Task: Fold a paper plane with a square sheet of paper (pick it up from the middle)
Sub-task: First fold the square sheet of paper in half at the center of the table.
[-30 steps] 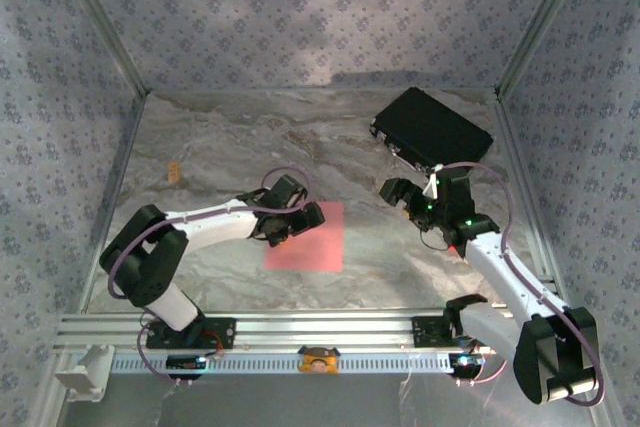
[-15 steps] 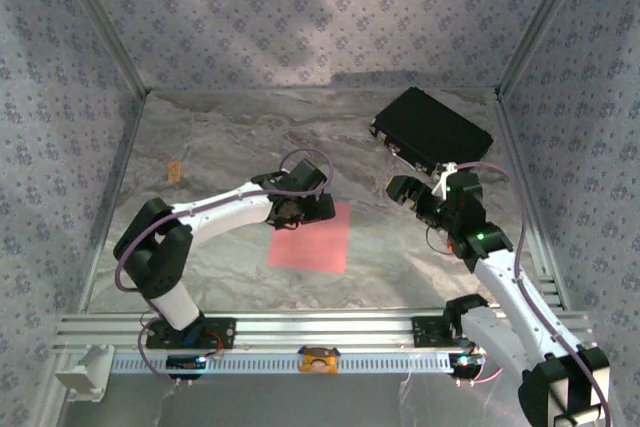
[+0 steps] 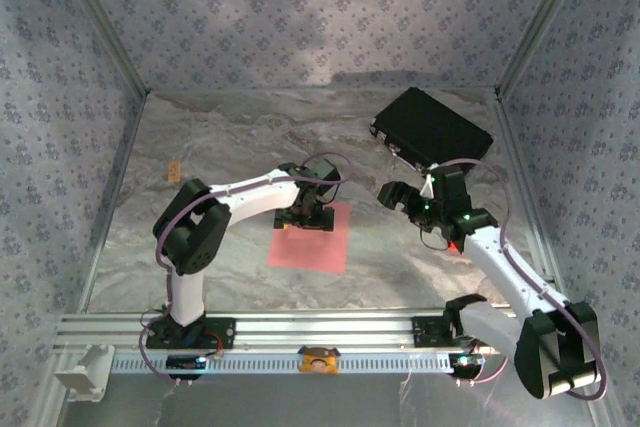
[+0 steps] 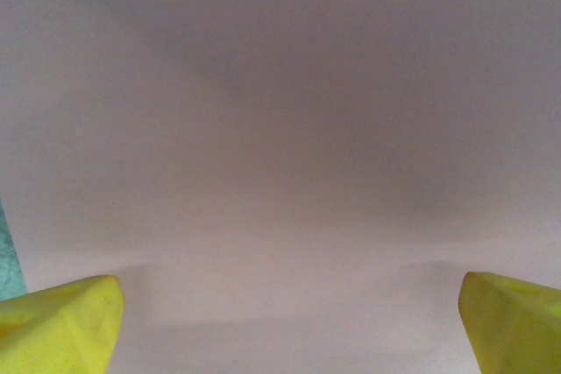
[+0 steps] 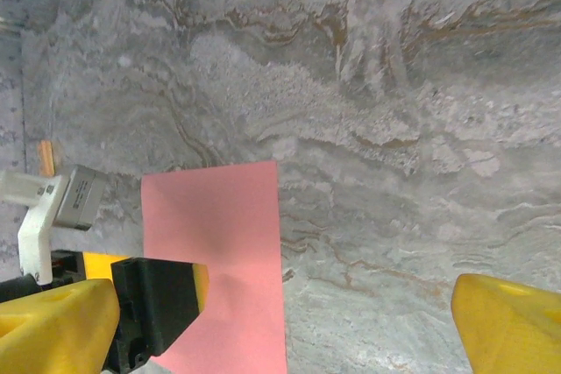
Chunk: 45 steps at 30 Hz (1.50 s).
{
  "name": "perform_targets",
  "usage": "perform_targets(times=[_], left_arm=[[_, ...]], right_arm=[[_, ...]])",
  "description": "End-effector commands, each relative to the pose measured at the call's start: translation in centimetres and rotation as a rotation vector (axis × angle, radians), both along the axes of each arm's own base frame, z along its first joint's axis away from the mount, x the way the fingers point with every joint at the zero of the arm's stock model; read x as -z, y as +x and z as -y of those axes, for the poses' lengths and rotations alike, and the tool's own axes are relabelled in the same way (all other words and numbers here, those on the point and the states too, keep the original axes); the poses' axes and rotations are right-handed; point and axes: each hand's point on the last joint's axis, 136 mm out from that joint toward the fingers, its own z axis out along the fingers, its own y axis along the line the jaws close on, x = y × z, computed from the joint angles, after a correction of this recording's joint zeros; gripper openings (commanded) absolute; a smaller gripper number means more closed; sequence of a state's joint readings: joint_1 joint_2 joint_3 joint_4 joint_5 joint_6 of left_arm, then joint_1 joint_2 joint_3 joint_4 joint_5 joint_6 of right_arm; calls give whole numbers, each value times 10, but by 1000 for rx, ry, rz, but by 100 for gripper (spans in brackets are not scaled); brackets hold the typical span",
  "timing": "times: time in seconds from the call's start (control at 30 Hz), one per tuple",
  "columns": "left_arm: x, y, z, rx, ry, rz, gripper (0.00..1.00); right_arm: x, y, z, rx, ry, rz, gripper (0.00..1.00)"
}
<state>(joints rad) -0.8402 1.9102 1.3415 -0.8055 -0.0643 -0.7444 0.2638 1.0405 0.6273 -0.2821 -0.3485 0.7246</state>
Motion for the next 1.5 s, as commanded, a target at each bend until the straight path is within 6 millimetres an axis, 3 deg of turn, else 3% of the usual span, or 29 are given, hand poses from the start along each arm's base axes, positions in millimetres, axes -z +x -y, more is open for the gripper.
perform_targets(times=[0.0,0.3,1.07,1.47], left_arm=[[-4,-6,1,41,24,-32,98],[3,-12,16,71,-22,-83,98],[44,-25,2,55,69,-159,98],[43,-25,7,48,42,-151,94]], right_arm=[[-7,-2,-14,-83,9,-4,99],[6,-2,-22,-107,-11,-67,99],[11,-5,-16,-85,-39,-84,99],[7,0,-5,-1,-72,-89,99]])
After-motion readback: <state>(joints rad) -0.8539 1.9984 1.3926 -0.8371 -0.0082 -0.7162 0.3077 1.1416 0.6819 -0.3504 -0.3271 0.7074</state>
